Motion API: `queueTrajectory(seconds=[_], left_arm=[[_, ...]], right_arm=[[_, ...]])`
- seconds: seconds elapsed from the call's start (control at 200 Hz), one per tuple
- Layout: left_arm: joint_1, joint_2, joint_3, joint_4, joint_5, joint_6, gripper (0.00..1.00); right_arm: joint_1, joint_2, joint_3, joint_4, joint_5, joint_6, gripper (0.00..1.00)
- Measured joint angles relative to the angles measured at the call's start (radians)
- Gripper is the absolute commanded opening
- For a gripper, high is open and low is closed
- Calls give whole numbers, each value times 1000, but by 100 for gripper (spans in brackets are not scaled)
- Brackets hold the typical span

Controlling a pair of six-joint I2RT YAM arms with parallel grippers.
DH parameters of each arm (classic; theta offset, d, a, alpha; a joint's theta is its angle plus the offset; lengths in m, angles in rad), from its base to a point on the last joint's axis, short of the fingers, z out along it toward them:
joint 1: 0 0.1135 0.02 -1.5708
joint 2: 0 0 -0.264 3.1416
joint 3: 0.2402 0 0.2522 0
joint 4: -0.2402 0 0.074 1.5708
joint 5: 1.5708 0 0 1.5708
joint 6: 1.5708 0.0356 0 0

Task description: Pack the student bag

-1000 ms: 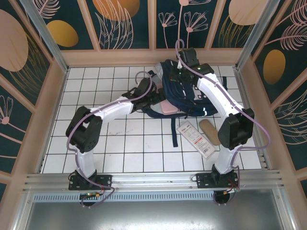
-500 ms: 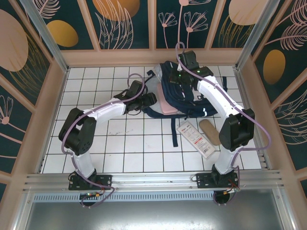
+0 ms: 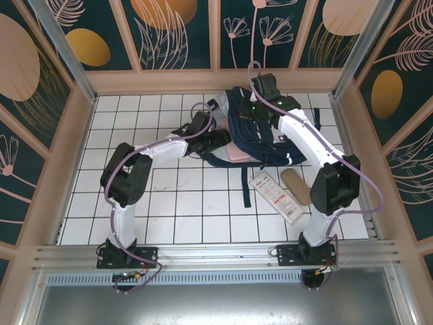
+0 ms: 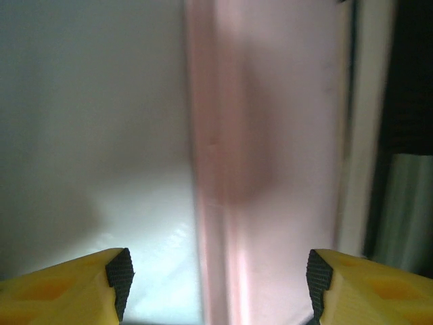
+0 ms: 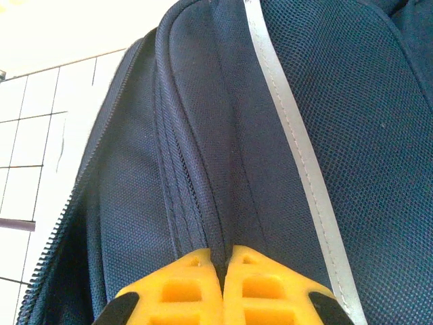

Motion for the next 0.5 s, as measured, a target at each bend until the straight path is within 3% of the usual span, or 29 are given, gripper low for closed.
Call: queueTrajectory(seconds=[0.495], left_arm=[[-12,-236,-309,58,49,-20,70]], right_arm=[[-3,-11,0,-21,6,-5,0]])
